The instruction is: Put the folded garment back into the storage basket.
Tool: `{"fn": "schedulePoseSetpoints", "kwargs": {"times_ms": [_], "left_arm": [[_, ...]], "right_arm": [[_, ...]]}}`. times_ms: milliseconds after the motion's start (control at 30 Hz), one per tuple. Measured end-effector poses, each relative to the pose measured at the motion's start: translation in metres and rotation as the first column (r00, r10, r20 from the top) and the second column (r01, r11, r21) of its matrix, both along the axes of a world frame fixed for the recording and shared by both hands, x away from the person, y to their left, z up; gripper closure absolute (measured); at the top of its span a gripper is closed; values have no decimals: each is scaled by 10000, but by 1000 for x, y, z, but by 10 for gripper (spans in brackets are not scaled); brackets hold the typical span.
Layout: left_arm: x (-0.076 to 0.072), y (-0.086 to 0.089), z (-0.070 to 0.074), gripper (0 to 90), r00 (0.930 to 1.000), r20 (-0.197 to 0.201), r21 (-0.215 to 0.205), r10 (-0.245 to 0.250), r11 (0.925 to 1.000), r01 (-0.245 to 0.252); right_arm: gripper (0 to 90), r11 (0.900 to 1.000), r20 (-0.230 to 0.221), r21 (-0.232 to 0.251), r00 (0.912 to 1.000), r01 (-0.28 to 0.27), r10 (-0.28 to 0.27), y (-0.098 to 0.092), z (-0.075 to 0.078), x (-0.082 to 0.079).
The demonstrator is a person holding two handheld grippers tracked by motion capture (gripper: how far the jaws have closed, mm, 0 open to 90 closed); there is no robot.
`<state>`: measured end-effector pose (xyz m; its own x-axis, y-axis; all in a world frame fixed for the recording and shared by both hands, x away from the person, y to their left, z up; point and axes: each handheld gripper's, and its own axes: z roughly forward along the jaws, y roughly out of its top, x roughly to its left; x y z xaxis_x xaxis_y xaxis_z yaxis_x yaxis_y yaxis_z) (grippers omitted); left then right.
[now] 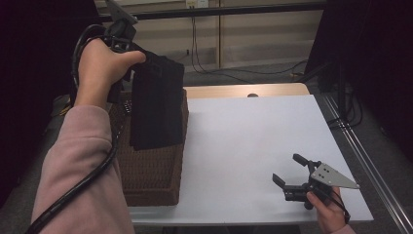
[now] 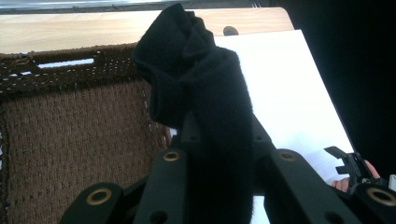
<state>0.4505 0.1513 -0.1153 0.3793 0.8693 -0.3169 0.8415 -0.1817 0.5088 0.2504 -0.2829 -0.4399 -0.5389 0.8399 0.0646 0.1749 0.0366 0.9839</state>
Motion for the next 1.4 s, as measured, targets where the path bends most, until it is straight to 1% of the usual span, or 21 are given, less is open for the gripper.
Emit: {"fn": "schedulePoseSetpoints", "kwargs": {"times_ms": [33, 100, 167, 200, 300, 333, 367, 400, 467, 500, 533, 567, 600, 833, 867, 900, 967, 1033, 1233, 1300, 1400], "left_arm": [[-1, 0, 0, 759, 9999, -62, -61, 116, 9999, -116], [0, 4, 0, 759, 10000, -21, -3, -32, 10000, 32], [-2, 5, 0, 759, 9998, -91, -94, 196, 9998, -197], [-2, 7, 0, 759, 9998, 4, 11, 195, 9998, -195], [-2, 11, -1, 759, 10000, -34, 51, 91, 9999, -91], [-3, 12, -1, 759, 9997, -68, 33, 216, 9998, -216], [-3, 13, -1, 759, 9998, -93, 66, 197, 9998, -196], [-3, 15, -1, 759, 9995, -134, 83, 290, 9995, -289], [-3, 18, -2, 759, 9997, -114, 114, 219, 9997, -218], [-3, 19, -3, 759, 9993, -129, 102, 338, 9994, -337], [-3, 21, -3, 759, 9995, -126, 43, 294, 9996, -293], [-3, 22, -3, 759, 9996, -122, 99, 271, 9996, -270], [-4, 22, -4, 759, 9989, -193, 47, 417, 9991, -416], [-6, 30, -5, 759, 9997, -144, 118, 215, 9997, -213], [-8, 30, -5, 759, 9989, -154, 24, 436, 9990, -435], [-7, 32, -5, 758, 9996, -119, 94, 239, 9997, -238], [-8, 35, -7, 758, 9995, -122, 93, 302, 9995, -300], [-9, 36, -8, 758, 9986, -241, 112, 471, 9988, -468], [-9, 41, -11, 758, 9995, -182, 137, 270, 9995, -267], [-11, 41, -13, 758, 9986, -232, 49, 476, 9989, -475], [-11, 45, -15, 757, 9994, -179, 153, 283, 9995, -280]], "right_arm": [[12, 10000, 6, -8, 10000, 4, -4, 0, 0, 0], [12, 10000, 10, -13, 10000, 2, -2, 0, 0, 0], [12, 10000, -39, 10, 10000, 14, -14, 0, 0, 0], [12, 10000, 9, -8, 10000, 0, 0, 0, 0, 0], [12, 10000, 59, -52, 10000, -15, 16, 0, 0, 0], [12, 10000, 57, -53, 10000, -7, 8, 0, 0, 0], [12, 10000, -35, 6, 10000, 30, -30, 0, 0, 0], [12, 10000, -19, -8, 10000, 29, -29, 0, 0, 0], [12, 10000, 29, -45, 10000, 8, -8, 0, 0, 0], [12, 10000, 27, -46, 10000, 7, -7, 0, 0, 0], [12, 10000, -3, -21, 10000, 19, -19, 0, 0, 0], [12, 10000, -15, -10, 10000, 26, -26, 0, 0, 0], [12, 10000, 17, -37, 10000, 15, -15, 0, 0, 0], [12, 10000, 81, 57, 10000, -33, 32, 0, 0, 0], [12, 10000, 88, 60, 10000, -29, 29, 0, 0, 0], [12, 10000, 80, 58, 10000, -38, 38, 0, 0, 0], [12, 10000, 43, 82, 10000, -21, 21, 0, 0, 0], [12, 10000, 81, 52, 10000, -28, 28, 0, 0, 0], [12, 10000, 48, 29, 10000, -28, 27, 0, 0, 0], [12, 10000, 110, 35, 9999, -39, 39, 0, 0, 0], [12, 10000, 103, 14, 9999, -28, 28, 0, 0, 0]]}}
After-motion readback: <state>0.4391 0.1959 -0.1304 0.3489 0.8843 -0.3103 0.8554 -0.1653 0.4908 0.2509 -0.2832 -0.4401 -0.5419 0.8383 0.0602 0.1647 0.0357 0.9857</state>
